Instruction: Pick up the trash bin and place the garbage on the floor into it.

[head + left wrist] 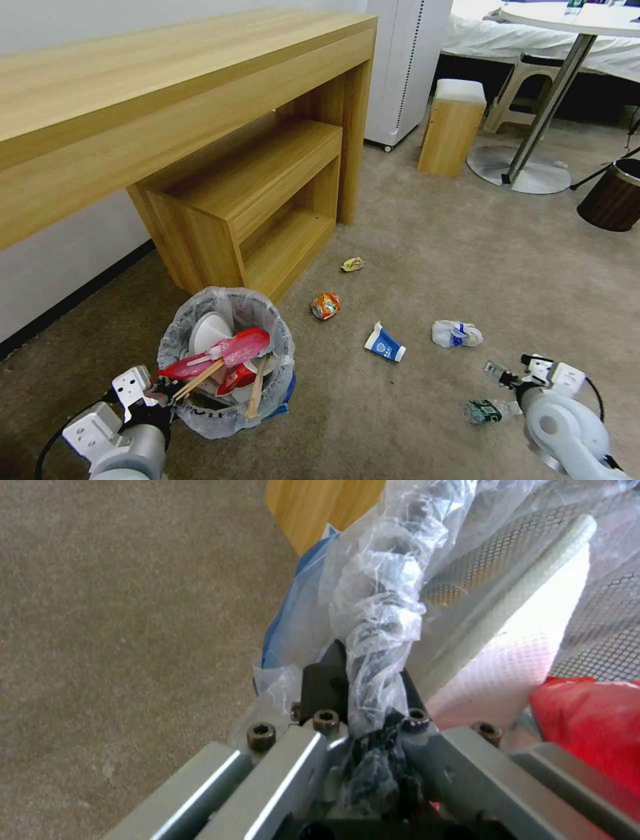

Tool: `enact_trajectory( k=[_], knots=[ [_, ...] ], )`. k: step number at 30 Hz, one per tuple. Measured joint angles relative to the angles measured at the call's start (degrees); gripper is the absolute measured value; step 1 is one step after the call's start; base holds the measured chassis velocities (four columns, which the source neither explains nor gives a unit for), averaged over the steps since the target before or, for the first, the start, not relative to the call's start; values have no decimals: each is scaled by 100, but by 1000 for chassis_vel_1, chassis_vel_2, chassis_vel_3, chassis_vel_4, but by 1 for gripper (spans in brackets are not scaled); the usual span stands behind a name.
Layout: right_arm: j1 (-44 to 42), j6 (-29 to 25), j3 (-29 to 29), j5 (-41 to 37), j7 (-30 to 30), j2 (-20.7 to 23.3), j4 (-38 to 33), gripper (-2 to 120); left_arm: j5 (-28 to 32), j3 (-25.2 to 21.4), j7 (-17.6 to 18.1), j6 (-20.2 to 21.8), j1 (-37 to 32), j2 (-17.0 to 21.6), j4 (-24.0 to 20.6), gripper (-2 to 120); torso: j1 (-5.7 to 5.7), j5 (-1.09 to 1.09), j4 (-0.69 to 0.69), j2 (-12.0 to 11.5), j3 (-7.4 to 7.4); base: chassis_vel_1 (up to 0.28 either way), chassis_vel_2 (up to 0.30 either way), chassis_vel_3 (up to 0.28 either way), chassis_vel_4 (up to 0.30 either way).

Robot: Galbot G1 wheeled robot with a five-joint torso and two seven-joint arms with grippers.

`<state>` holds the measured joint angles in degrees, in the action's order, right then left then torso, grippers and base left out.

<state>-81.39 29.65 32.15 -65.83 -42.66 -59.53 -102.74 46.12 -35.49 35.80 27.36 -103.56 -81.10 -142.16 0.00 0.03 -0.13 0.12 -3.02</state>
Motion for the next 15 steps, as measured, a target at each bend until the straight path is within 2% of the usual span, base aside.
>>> enact_trajectory(
  k=[7,15],
  knots=[
    [-28,108,-221,210,97,-566,465,100,14,-9,12,-2,12,40,-59,0,0,2,-2,0,0,0,0,0,0],
    [-45,-28,-61,210,226,-816,794,100,16,12,17,0,69,49,-30,0,0,1,-2,0,0,0,0,0,0]
  ],
)
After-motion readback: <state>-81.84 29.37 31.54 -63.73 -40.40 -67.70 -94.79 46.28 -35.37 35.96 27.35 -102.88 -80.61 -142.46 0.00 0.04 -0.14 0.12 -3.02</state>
